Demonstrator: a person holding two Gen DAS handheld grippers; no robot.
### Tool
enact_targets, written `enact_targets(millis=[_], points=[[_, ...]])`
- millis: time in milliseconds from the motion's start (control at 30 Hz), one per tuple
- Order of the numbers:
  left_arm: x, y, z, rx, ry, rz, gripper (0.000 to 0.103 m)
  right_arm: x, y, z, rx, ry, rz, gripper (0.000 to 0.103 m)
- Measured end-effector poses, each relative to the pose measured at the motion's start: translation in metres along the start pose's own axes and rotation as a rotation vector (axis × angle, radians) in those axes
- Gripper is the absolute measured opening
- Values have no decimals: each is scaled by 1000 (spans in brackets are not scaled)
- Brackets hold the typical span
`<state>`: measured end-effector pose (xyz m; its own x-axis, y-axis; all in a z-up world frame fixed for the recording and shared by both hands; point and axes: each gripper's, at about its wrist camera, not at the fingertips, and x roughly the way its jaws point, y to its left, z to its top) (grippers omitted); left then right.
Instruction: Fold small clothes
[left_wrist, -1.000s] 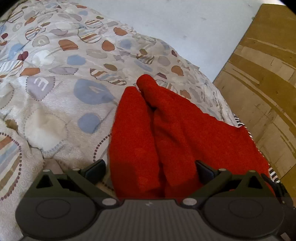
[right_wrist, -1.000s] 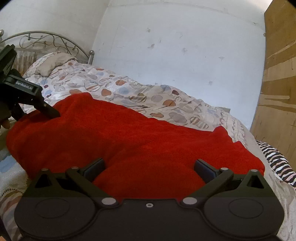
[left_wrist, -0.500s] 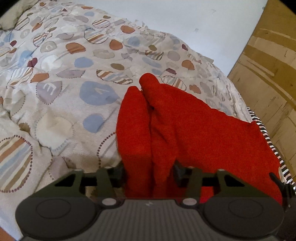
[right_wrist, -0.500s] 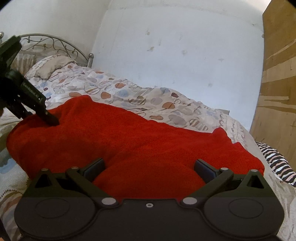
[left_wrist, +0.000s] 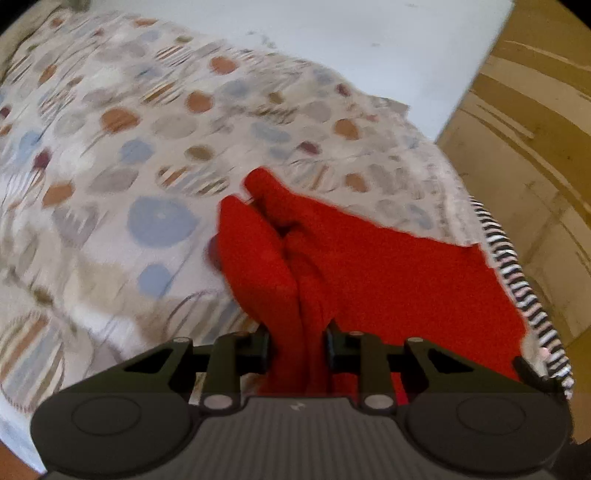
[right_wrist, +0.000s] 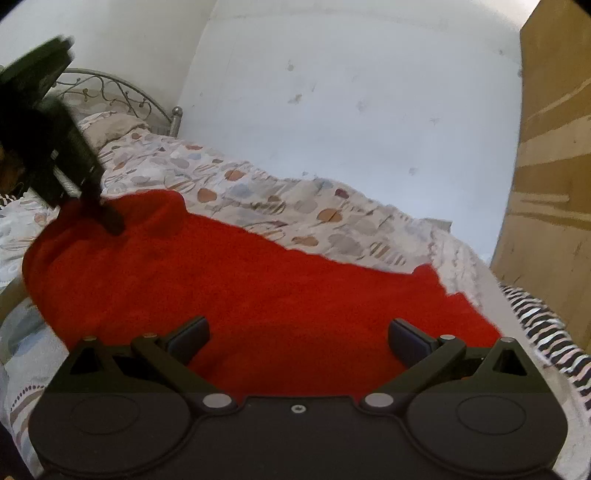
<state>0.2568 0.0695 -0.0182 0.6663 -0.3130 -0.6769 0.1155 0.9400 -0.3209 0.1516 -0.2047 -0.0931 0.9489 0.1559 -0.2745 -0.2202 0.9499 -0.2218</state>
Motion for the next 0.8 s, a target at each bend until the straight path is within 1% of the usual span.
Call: enact_targets(millis=[133,233,300,367,467,567,600,667,700,733,767,800], points=[[-13,-45,24,118,-5,-41,26,-15,-6,4,-25,-26,-27,103],[-15,-98,38,259,38,-82,25,-28,-21,9,-47,-41,-38,103],[-7,-138,41,364,71,-97,25,-40,-34,9,-50,-48,-53,103],[7,-172,40,422,114,-116,25,-49,-49,6,-47,-36,-60,103],[39,-214,31,492,190,-129,25,-63,-70,-2,-58,-1,-106,103],[69,-237,11,563,257,-112,26,-78,-85,-11,-55,28,-157,103],[76,-241,3,598,267,-107,28,-82,-90,-14,-44,37,-171,103],[79,-241,-11,643,256,-121,35,-88,-98,-19,-15,54,-197,103],[76,-238,-14,651,233,-141,40,-91,-101,-21,-1,64,-208,103],[73,-236,-14,655,217,-169,53,-92,-104,-24,13,78,-216,103],[71,-233,-14,651,219,-214,63,-93,-106,-25,24,90,-219,103],[69,-228,-11,635,232,-267,82,-93,-108,-27,37,102,-225,103]])
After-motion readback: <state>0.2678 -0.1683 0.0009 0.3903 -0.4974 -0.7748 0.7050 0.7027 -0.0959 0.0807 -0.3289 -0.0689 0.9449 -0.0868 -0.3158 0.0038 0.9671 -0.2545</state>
